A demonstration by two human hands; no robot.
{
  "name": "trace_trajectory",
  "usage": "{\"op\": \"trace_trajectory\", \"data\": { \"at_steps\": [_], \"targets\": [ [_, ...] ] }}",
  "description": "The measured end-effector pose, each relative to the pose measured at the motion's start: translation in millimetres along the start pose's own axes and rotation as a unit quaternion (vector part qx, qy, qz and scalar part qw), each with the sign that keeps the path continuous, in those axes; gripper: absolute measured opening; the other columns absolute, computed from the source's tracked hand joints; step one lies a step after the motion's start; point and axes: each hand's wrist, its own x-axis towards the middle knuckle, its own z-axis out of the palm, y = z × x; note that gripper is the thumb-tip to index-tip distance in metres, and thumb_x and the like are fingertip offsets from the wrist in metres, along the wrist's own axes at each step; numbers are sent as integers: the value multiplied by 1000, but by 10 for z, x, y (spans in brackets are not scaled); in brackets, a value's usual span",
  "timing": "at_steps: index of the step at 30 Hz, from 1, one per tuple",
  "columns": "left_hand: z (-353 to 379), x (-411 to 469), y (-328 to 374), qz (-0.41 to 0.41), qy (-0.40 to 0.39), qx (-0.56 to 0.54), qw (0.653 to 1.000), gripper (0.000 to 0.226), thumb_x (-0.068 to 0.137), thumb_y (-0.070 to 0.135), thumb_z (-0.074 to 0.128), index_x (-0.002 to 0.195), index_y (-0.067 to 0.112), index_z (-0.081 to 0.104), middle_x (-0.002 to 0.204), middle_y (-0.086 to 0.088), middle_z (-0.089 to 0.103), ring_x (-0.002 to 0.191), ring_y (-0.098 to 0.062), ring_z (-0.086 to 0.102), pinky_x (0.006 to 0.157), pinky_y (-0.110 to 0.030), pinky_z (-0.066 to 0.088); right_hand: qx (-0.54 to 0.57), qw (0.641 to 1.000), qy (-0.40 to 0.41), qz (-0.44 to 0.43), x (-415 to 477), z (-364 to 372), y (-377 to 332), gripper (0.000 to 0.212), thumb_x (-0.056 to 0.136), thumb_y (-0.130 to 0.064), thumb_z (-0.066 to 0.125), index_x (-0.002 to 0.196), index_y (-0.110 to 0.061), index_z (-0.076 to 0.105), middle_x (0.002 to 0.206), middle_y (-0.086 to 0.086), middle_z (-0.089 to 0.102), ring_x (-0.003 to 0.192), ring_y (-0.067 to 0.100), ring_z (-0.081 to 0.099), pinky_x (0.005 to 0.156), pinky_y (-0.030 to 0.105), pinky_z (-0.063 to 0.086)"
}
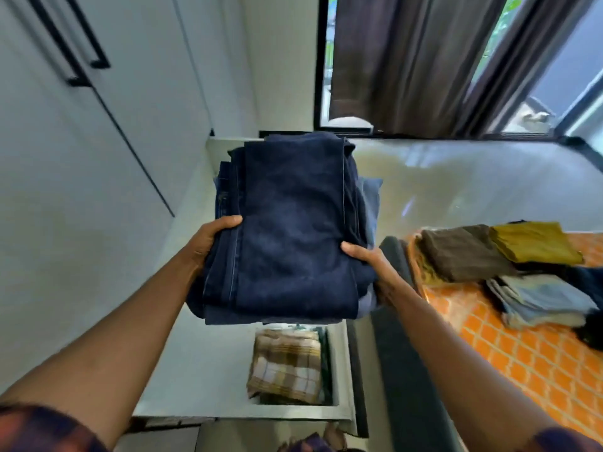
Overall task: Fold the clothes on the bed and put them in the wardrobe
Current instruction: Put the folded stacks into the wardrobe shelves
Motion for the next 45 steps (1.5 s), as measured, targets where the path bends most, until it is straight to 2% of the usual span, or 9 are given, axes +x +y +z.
{"op": "trace_trajectory", "data": {
  "at_steps": [6, 10, 13, 19, 28, 31, 37, 41, 45],
  "targets": [
    [-467, 52, -220, -33, 61, -19, 997, 71, 27, 46, 98, 88, 14, 83, 98, -15, 76, 79, -28, 74, 68, -36, 60, -5, 996, -32, 88, 285, 318, 269, 61, 69, -36, 85, 122, -17, 63, 104, 3, 78, 92, 19, 76, 75, 31, 57],
    [-623, 216, -318, -60, 99, -50, 992, 48, 69, 34, 79, 110, 9, 71, 99, -15, 75, 79, -29, 73, 74, -38, 58, 1, 991, -42, 124, 497, 371, 422, 78, 62, -41, 91, 129, -14, 59, 109, 6, 77, 98, 23, 75, 80, 36, 57],
    [-722, 415, -339, -75, 109, -65, 989, 30, 86, 28, 66, 107, 8, 70, 95, -16, 75, 75, -28, 73, 68, -37, 61, -6, 989, -42, 140, 708, 425, 446, 88, 54, -46, 90, 129, -14, 58, 110, 7, 77, 99, 24, 75, 79, 36, 59],
    [-1112, 1071, -389, -112, 97, -70, 986, 51, 74, 35, 70, 117, 9, 69, 109, -18, 73, 86, -31, 73, 77, -40, 59, -11, 984, 1, 177, 1195, 592, 530, 65, 62, -34, 85, 119, -12, 63, 106, 8, 78, 95, 24, 75, 72, 30, 59],
    [-1346, 2105, -886, -210, 49, -91, 972, 34, 88, 27, 64, 114, 5, 68, 98, -16, 75, 79, -29, 74, 65, -37, 62, 28, 952, 122, 279, 1690, 543, 1093, 37, 83, -16, 79, 116, -7, 65, 95, 7, 79, 82, 21, 76, 65, 29, 58],
    [-1451, 2303, -1209, -249, 50, -102, 962, 45, 82, 28, 69, 119, 4, 66, 102, -17, 74, 83, -30, 73, 70, -38, 62, 12, 944, 155, 291, 1861, 522, 1335, 52, 75, -18, 84, 123, -9, 65, 103, 8, 78, 92, 25, 75, 75, 34, 56],
    [-1551, 2457, -1727, -256, 40, -78, 963, 80, 62, 33, 82, 136, 13, 58, 119, -18, 71, 98, -33, 71, 78, -41, 60, -111, 919, 166, 340, 1990, 491, 1587, 46, 74, -15, 74, 118, -23, 64, 119, 5, 71, 103, 24, 66, 88, 40, 55],
    [-1518, 2510, -1867, -217, 18, -37, 975, 66, 75, 26, 74, 138, 26, 55, 124, -13, 70, 114, -36, 66, 95, -50, 54, -201, 895, 160, 364, 1843, 546, 1421, 66, 86, -13, 67, 146, -18, 42, 139, 4, 56, 115, 25, 56, 90, 36, 46],
    [-1465, 2524, -1854, -187, 11, 9, 982, 70, 73, 34, 78, 138, 27, 53, 127, -8, 69, 116, -31, 66, 102, -52, 50, -408, 868, 181, 218, 1583, 817, 1297, 93, 88, -34, 72, 159, -29, 13, 162, 2, 29, 143, 27, 38, 114, 44, 39]
  ]
}}
